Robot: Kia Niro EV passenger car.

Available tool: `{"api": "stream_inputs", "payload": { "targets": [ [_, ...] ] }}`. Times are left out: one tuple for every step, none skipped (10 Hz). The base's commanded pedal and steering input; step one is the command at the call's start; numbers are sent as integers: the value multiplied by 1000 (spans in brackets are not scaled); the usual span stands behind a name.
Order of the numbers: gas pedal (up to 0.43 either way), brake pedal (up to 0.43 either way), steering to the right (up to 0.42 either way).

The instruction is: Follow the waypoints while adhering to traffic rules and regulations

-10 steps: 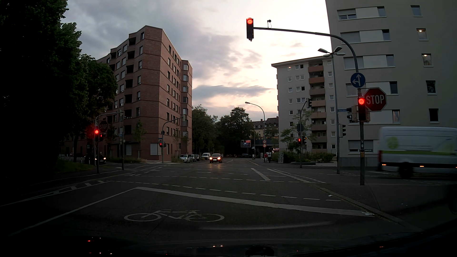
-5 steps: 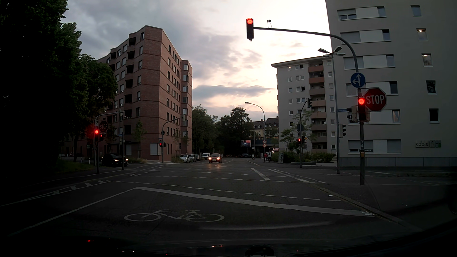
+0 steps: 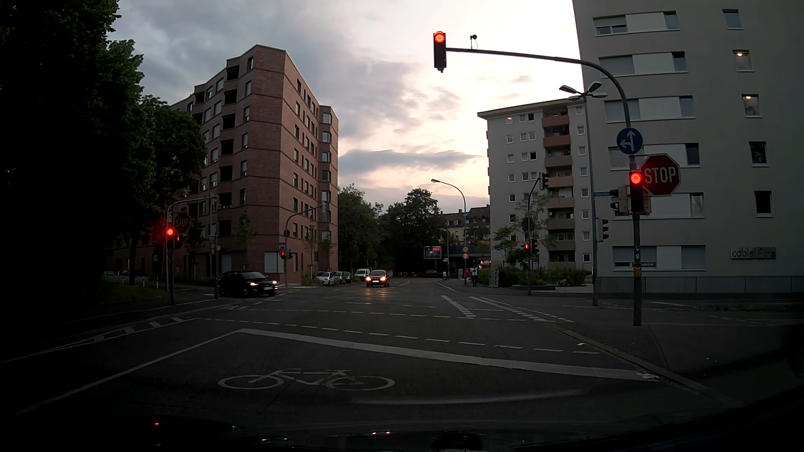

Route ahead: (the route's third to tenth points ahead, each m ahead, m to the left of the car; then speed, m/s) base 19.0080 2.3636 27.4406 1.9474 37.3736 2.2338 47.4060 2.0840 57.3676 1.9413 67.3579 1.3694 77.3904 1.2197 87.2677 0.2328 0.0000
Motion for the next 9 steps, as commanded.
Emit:
{"api": "stream_inputs", "payload": {
  "targets": [
    [0,171,-16],
    [0,171,-16],
    [0,171,-16],
    [0,171,-16],
    [0,171,-16],
    [0,171,-16],
    [0,171,-16],
    [0,177,-16],
    [0,177,-16]
  ]
}}
